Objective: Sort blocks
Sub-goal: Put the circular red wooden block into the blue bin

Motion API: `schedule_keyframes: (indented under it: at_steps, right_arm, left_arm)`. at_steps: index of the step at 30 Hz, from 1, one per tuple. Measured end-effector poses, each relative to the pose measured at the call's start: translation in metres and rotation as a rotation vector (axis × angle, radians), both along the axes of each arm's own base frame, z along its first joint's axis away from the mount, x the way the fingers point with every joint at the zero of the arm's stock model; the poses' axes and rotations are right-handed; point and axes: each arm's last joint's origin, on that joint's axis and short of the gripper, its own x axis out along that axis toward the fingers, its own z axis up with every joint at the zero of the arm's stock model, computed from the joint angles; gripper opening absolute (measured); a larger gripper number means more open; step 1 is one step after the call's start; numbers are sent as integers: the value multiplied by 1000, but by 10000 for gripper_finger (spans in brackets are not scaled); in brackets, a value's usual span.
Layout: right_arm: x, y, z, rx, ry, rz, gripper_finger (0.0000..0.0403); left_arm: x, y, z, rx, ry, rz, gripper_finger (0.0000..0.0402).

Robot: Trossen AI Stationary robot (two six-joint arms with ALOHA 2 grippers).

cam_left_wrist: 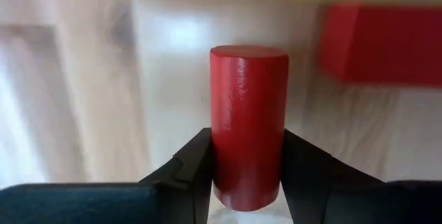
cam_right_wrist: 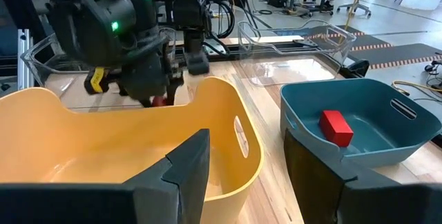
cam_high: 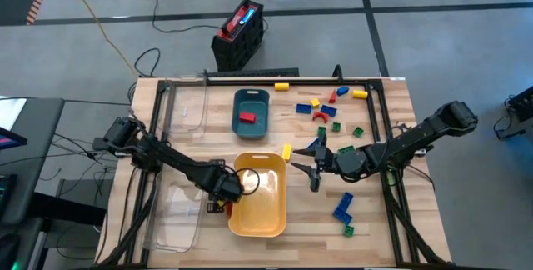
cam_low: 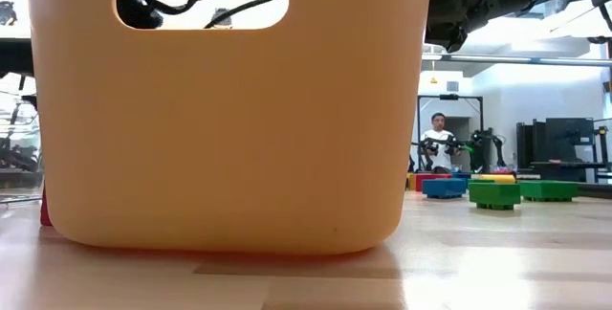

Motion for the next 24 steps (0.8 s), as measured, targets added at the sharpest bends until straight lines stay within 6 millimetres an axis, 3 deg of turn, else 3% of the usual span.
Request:
schedule_keyframes:
  at_steps: [5,12,24]
  right_arm:
    - [0,0,0,0,0,0,198]
    - [0,0,0,7,-2,-2,198]
    - [0,0,0,16,-4,-4,198]
  left_arm:
    - [-6,10,26,46,-34,16,128]
    - [-33,35,71,160,-134,95,128]
    - [-70,107,113,291,-159,285,129]
